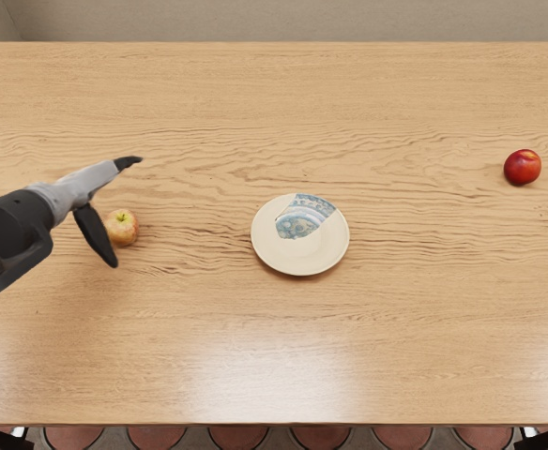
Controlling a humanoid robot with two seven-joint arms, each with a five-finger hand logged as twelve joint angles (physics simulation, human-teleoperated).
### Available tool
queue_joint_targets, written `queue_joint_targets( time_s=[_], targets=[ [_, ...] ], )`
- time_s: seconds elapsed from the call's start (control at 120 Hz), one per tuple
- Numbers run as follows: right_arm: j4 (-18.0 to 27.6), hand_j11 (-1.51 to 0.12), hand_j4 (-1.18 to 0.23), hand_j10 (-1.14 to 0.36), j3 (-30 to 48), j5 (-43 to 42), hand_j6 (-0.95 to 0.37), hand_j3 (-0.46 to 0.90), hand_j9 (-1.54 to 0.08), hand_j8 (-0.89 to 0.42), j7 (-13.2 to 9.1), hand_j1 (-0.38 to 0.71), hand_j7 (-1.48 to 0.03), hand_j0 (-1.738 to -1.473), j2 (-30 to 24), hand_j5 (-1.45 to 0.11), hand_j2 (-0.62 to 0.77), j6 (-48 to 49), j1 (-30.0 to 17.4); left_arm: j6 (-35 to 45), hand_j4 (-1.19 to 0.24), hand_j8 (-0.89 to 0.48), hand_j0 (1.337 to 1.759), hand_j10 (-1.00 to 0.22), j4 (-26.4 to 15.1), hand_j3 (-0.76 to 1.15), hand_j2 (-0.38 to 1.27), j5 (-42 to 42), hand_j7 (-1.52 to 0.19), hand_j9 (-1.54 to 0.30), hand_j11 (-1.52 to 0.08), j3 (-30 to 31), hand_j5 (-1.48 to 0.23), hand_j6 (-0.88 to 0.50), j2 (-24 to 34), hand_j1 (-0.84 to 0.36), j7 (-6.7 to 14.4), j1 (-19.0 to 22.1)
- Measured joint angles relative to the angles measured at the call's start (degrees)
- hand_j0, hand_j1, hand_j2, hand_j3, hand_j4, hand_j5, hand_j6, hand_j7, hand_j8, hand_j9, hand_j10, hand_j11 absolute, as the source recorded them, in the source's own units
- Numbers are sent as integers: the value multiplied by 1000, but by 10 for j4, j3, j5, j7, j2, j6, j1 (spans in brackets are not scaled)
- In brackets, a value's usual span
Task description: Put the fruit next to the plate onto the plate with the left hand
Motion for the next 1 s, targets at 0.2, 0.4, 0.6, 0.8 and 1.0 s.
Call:
queue_joint_targets(
  time_s=[0.2,0.4,0.6,0.8,1.0],
  targets=[
    [0,0,0,0,0,0,0,0,0,0,0,-349,0,-1658,0,0,0,0,0,30,-66,-67,1658,-66,17,0,15,22,-80,-80,-79,3,-80,-68,-17,278,0,16],
    [0,0,0,0,0,0,0,0,0,0,0,-349,0,-1658,0,0,0,0,0,41,-115,-116,1658,-114,33,0,25,26,-143,-143,-143,3,-144,-117,-33,220,0,29],
    [0,0,0,0,0,0,0,0,0,0,0,-349,0,-1658,0,0,0,0,1,64,-173,-174,1658,-172,45,0,37,36,-219,-219,-219,11,-219,-175,-44,150,0,37],
    [0,0,0,0,0,0,0,0,0,0,0,-349,0,-1658,0,0,0,0,2,93,-207,-209,1658,-207,68,0,44,62,-264,-264,-263,30,-264,-209,-61,109,0,37],
    [0,0,0,0,0,-1,0,0,0,0,0,-349,0,-1658,0,0,0,0,4,108,-220,-222,1658,-220,99,0,47,75,-281,-281,-280,42,-281,-222,-74,93,0,38]
  ],
)
